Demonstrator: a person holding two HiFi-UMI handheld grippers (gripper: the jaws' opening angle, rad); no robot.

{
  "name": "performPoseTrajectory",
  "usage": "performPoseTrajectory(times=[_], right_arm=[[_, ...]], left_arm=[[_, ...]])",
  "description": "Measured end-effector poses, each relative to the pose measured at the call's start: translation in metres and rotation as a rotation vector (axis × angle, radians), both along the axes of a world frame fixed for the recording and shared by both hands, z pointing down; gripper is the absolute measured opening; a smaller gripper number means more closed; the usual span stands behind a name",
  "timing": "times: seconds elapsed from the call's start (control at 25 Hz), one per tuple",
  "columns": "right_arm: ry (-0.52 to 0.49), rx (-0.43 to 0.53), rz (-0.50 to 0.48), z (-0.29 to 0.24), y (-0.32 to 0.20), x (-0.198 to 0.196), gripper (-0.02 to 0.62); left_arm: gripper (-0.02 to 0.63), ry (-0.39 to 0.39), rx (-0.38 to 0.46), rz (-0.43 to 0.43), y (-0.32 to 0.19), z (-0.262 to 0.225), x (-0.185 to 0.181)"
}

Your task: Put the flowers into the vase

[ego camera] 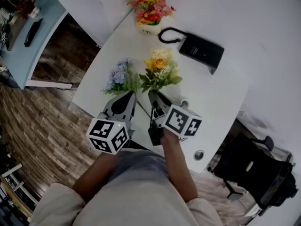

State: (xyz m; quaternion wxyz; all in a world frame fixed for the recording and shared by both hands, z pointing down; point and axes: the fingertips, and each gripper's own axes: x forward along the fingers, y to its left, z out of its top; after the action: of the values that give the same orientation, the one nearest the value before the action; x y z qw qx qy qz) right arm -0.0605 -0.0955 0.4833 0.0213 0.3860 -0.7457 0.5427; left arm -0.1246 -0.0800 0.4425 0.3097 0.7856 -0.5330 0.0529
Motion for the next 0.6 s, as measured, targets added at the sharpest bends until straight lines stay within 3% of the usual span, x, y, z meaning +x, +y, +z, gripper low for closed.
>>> performPoseTrajectory(times=[0.28, 0.6], right_arm=[[-0.131, 0.081, 0.083, -0.038, -0.002, 0.021, 0.055], [-0.176, 0.190, 0.170, -0.074, -0.002, 0.056, 0.054]], left_arm=[[0.020, 0.006, 0.024, 0.013, 0.004, -0.010, 0.014], [0.020, 0.008, 0.039, 0.046, 0.006, -0.018, 0.032]])
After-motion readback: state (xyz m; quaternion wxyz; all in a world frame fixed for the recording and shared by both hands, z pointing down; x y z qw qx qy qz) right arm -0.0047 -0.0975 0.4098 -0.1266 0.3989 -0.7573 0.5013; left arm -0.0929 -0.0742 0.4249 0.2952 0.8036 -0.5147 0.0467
